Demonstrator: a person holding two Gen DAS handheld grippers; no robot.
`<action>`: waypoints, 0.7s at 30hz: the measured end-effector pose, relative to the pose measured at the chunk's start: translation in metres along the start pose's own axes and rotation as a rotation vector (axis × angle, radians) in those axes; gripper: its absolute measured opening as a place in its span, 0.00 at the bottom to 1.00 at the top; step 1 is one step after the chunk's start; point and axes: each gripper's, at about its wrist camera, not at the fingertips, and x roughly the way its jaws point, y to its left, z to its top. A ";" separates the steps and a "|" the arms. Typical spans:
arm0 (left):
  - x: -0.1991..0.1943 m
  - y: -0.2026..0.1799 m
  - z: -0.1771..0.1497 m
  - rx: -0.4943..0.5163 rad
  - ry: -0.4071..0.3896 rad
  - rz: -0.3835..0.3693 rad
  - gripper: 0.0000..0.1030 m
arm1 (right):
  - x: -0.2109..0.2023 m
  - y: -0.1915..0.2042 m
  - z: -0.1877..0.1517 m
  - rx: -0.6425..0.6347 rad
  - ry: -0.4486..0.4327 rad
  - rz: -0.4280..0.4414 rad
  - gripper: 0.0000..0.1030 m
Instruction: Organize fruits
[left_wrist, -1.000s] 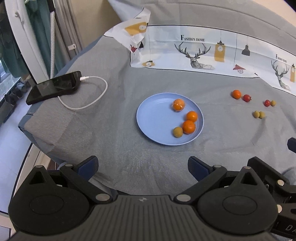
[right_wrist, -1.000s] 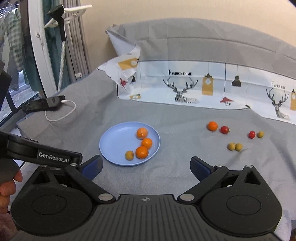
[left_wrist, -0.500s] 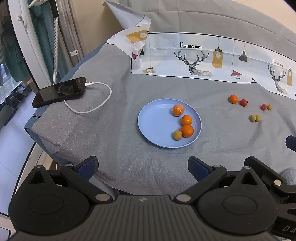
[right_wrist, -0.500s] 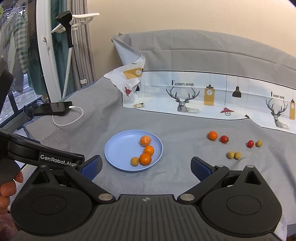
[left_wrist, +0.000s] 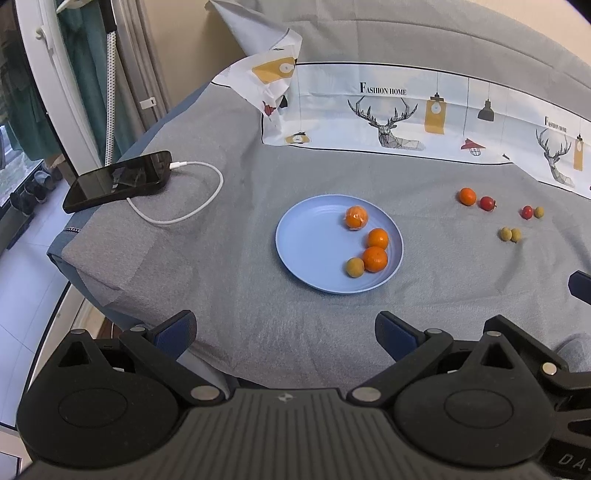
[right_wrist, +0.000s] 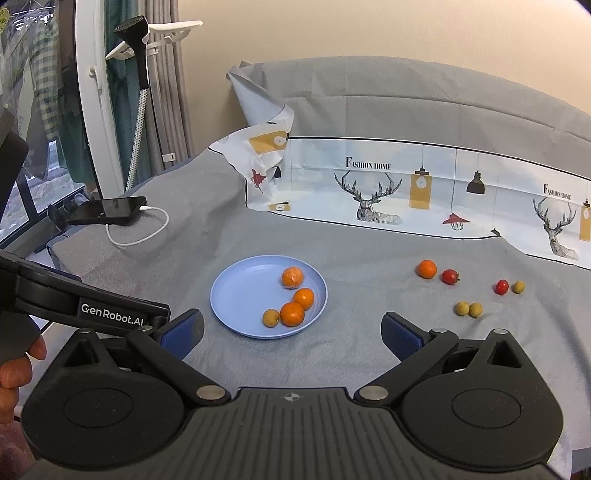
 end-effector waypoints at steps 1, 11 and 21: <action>0.000 0.000 0.000 0.000 0.002 0.000 1.00 | 0.001 0.000 0.000 0.001 0.001 0.000 0.99; 0.008 -0.003 0.000 0.009 0.025 0.006 1.00 | 0.006 -0.004 -0.003 0.017 0.020 0.010 0.99; 0.022 -0.008 0.002 0.028 0.059 0.018 1.00 | 0.019 -0.011 -0.010 0.046 0.057 0.020 0.99</action>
